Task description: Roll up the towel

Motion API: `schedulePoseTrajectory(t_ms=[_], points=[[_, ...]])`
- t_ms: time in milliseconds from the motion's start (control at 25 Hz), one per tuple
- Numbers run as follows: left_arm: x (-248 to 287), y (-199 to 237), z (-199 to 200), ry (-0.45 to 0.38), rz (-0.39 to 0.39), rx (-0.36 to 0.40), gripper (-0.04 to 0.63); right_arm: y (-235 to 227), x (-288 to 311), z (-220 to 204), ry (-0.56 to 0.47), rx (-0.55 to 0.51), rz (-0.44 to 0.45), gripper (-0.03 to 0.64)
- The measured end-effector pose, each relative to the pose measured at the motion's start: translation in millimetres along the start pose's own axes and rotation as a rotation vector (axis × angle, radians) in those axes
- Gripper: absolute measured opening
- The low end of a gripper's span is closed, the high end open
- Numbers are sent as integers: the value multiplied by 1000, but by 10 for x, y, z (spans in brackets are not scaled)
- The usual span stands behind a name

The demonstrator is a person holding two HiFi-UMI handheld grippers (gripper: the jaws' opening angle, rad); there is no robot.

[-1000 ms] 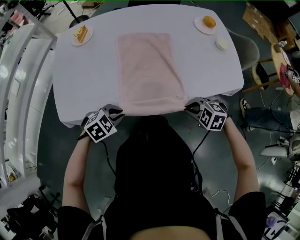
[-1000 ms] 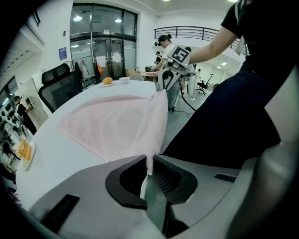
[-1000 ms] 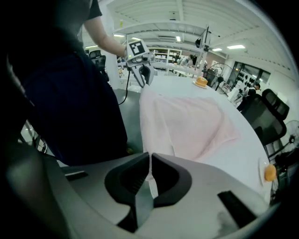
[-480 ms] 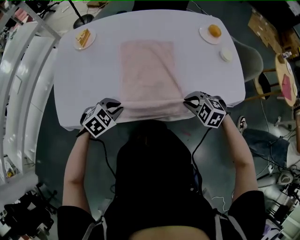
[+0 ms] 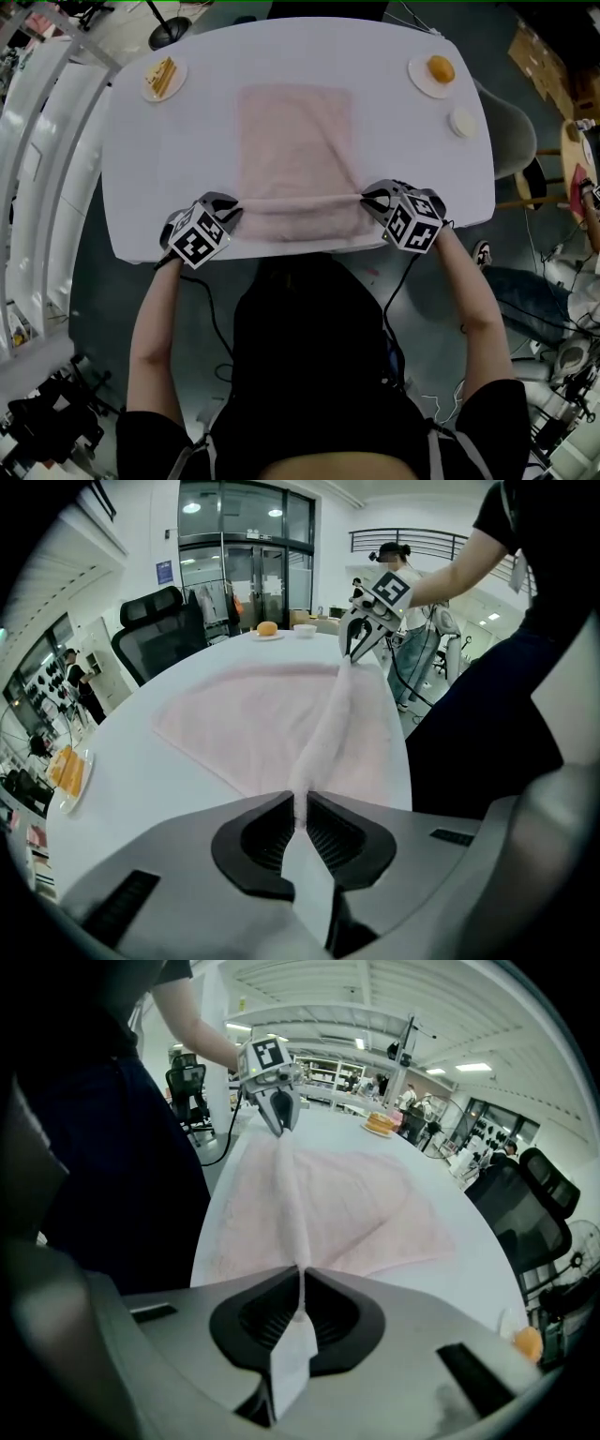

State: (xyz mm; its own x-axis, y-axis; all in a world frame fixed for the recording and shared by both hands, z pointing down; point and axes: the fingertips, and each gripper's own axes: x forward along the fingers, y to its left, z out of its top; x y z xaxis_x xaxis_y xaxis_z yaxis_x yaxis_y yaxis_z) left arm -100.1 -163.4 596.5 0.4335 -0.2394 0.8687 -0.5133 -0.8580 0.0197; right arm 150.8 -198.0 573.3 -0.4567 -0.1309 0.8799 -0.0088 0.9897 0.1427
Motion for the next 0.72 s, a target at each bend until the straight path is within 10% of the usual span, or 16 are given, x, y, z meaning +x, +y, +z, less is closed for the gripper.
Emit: schedulePoseTrajectory(t_ms=[480,720], points=[[257,227,6,67,-29,-68,43,-215,331,-197,72,2,118,26],[245,238,11,47,3,-128,48,-366,340,-258,10,154,154,142]])
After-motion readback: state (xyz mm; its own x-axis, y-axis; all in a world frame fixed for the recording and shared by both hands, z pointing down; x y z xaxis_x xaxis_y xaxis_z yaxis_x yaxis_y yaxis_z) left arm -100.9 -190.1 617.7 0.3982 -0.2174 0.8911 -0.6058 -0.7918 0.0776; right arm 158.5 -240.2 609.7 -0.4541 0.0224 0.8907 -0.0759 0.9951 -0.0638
